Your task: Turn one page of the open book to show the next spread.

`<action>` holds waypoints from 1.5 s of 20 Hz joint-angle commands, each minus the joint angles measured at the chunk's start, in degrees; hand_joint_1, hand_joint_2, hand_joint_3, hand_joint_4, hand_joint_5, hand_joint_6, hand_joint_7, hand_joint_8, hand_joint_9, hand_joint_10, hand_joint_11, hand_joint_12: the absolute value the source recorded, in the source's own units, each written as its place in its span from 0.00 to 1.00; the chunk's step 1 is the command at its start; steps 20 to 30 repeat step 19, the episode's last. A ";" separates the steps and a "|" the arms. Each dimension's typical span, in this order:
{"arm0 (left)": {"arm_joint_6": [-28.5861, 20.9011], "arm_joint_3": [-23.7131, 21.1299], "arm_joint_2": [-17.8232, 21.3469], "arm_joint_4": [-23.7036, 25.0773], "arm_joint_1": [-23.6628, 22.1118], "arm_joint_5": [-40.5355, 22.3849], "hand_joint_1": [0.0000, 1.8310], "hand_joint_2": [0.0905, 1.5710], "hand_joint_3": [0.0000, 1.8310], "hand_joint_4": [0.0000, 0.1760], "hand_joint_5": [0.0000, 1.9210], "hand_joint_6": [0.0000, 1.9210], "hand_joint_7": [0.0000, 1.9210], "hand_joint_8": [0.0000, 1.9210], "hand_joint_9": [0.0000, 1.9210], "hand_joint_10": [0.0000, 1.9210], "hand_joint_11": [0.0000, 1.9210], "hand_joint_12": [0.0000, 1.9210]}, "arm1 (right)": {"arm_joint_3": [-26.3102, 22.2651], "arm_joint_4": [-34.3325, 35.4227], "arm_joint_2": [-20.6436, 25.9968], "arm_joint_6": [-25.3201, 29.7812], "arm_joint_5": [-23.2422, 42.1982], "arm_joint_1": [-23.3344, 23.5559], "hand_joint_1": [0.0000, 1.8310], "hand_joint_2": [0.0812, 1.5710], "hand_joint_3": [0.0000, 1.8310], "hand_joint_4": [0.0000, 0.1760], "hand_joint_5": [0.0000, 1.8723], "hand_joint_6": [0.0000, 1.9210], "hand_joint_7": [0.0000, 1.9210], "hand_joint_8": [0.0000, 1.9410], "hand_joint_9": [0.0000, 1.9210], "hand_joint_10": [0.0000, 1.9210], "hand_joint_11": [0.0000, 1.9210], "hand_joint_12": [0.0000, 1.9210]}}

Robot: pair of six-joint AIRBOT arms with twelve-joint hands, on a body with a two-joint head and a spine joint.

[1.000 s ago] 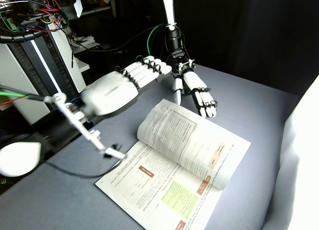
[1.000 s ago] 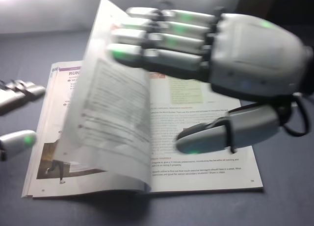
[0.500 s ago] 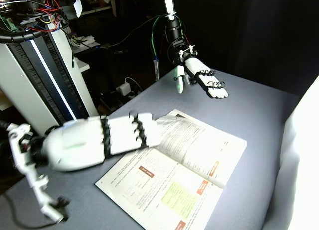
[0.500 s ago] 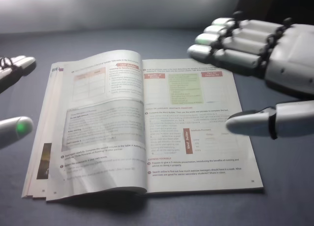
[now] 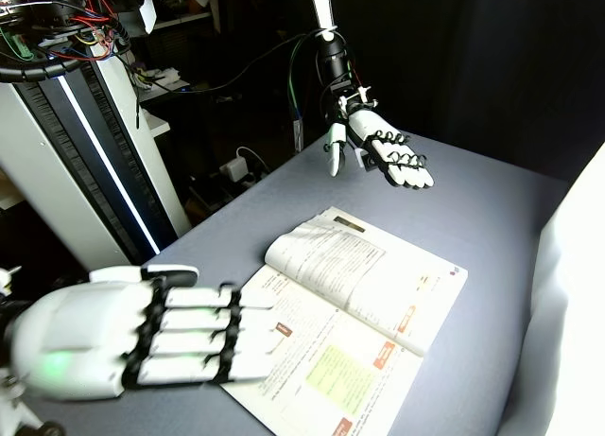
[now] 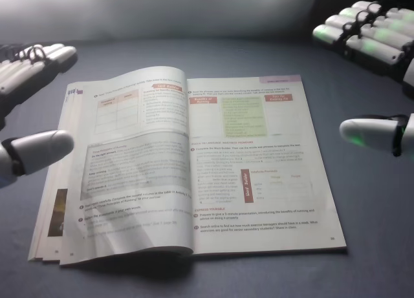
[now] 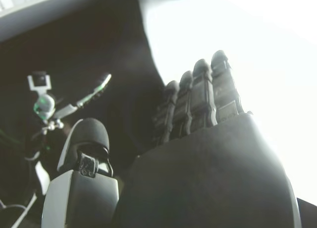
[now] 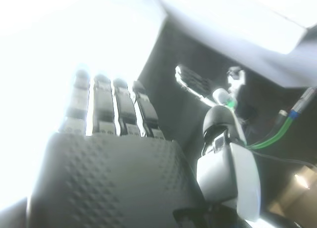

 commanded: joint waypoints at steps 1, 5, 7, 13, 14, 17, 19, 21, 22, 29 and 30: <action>-0.61 0.50 -0.47 -0.60 -0.91 -6.05 0.00 0.82 0.00 0.00 0.00 0.00 0.00 0.00 0.00 0.00 0.00 0.00 | -0.16 2.10 0.31 -0.28 10.04 -0.16 0.14 0.83 0.02 0.00 0.00 0.00 0.00 0.00 0.00 0.00 0.00 0.00; -1.12 2.15 -2.58 0.51 -3.95 -5.52 0.03 0.83 0.00 0.00 0.00 0.00 0.00 0.00 0.00 0.00 0.00 0.00 | -0.78 5.31 1.00 -0.47 15.92 -3.16 0.14 0.81 0.01 0.00 0.00 0.00 0.00 0.00 0.00 0.00 0.00 0.00; -1.74 3.23 -3.65 1.43 -5.56 -5.01 0.19 0.79 0.00 0.39 0.00 0.00 0.00 0.00 0.00 0.00 0.00 0.00 | -0.98 6.13 1.34 -0.50 18.51 -3.96 0.14 0.81 0.01 0.00 0.00 0.00 0.00 0.00 0.00 0.00 0.00 0.00; -1.95 3.52 -3.97 0.89 -6.55 -7.98 0.25 0.79 0.00 0.46 0.00 0.00 0.00 0.00 0.00 0.00 0.00 0.00 | -2.40 8.96 2.55 -2.11 29.18 -5.81 0.17 0.84 0.00 0.37 0.00 0.00 0.00 0.00 0.00 0.00 0.00 0.18; -1.46 3.29 -3.74 0.32 -6.42 -9.02 0.24 0.80 0.00 0.40 0.00 0.00 0.00 0.00 0.00 0.00 0.00 0.00 | -2.83 9.68 3.10 -2.58 31.47 -6.55 0.13 0.84 0.00 0.20 0.00 0.00 0.00 0.00 0.00 0.00 0.00 0.06; 0.22 2.41 -2.67 -0.68 -5.87 -11.65 0.19 0.84 0.01 0.54 0.00 0.00 0.00 0.00 0.00 0.00 0.00 0.00 | -4.34 11.89 5.50 -4.14 37.34 -9.21 0.05 0.84 0.00 0.00 0.00 0.00 0.00 0.00 0.00 0.00 0.00 0.00; 1.53 1.61 -1.69 -2.09 -5.27 -14.55 0.20 0.86 0.01 0.56 0.00 0.00 0.00 0.00 0.00 0.00 0.00 0.00 | -5.20 13.54 7.14 -4.15 41.17 -11.15 0.06 0.84 0.00 0.00 0.00 0.00 0.00 0.00 0.00 0.00 0.00 0.00; 1.53 1.61 -1.69 -2.09 -5.27 -14.55 0.20 0.86 0.01 0.56 0.00 0.00 0.00 0.00 0.00 0.00 0.00 0.00 | -5.20 13.54 7.14 -4.15 41.17 -11.15 0.06 0.84 0.00 0.00 0.00 0.00 0.00 0.00 0.00 0.00 0.00 0.00; 1.53 1.61 -1.69 -2.09 -5.27 -14.55 0.20 0.86 0.01 0.56 0.00 0.00 0.00 0.00 0.00 0.00 0.00 0.00 | -5.20 13.54 7.14 -4.15 41.17 -11.15 0.06 0.84 0.00 0.00 0.00 0.00 0.00 0.00 0.00 0.00 0.00 0.00; 1.53 1.61 -1.69 -2.09 -5.27 -14.55 0.20 0.86 0.01 0.56 0.00 0.00 0.00 0.00 0.00 0.00 0.00 0.00 | -5.20 13.54 7.14 -4.15 41.17 -11.15 0.06 0.84 0.00 0.00 0.00 0.00 0.00 0.00 0.00 0.00 0.00 0.00; 1.53 1.61 -1.69 -2.09 -5.27 -14.55 0.20 0.86 0.01 0.56 0.00 0.00 0.00 0.00 0.00 0.00 0.00 0.00 | -5.20 13.54 7.14 -4.15 41.17 -11.15 0.06 0.84 0.00 0.00 0.00 0.00 0.00 0.00 0.00 0.00 0.00 0.00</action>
